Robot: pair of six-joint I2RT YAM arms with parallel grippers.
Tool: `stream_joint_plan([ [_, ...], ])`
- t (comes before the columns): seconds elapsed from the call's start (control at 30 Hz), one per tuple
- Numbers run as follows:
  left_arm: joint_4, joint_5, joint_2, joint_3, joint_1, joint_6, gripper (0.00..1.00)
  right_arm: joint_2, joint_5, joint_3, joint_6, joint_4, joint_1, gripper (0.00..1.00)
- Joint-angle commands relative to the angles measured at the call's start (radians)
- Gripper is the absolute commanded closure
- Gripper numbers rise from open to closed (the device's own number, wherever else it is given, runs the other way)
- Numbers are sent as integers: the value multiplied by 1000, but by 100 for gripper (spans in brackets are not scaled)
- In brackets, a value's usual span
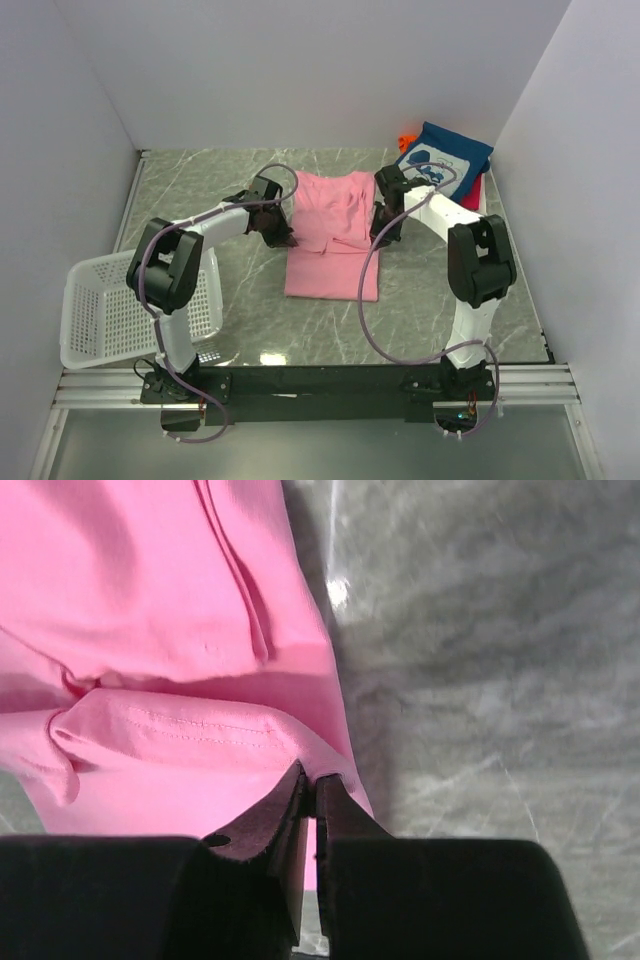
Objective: Fold and stack the t-shirts
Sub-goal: Fold the tshirt
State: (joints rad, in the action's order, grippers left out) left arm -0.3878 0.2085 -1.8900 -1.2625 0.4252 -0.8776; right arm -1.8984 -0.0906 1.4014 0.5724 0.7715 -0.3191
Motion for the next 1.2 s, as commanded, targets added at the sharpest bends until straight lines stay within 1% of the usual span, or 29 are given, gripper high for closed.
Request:
stream_joint_plan([
  [0.0,-20,8,6,-38,-8,3,100,-40,-4,67,-52,12,15,100],
  [0.2,-5,16,-3,-25,-9,-17,100,-86,-17,93,-72,6,29,100],
  [0.47,-34,-34,12,-37,-9,-30,100,-116,-29,148,-94,12,31,100],
  [0.77,-14,-60,41,0,-9,-73,100,-142,-29,189,-109,28,31,100],
  [0.93,9,-55,51,9,-9,-92,99,-171,-64,228,-129,25,32,100],
  [0.97,9,-52,48,3,-9,-92,95,-174,-73,241,-138,29,32,88],
  [1.0,10,-52,48,-1,-9,-95,87,-171,-83,254,-141,40,31,78],
  [1.03,15,-55,52,-9,-9,-96,63,-165,-99,274,-144,41,32,70],
  [1.07,18,-70,69,-15,-9,-101,52,-153,-103,281,-147,40,31,60],
  [1.1,20,-83,80,-17,-9,-101,45,-127,-109,286,-149,38,31,57],
  [1.13,21,-92,92,-21,-8,-101,34,-113,-110,292,-151,40,29,52],
  [1.17,24,-99,116,-20,-8,-98,31,-97,-110,294,-151,40,31,50],
])
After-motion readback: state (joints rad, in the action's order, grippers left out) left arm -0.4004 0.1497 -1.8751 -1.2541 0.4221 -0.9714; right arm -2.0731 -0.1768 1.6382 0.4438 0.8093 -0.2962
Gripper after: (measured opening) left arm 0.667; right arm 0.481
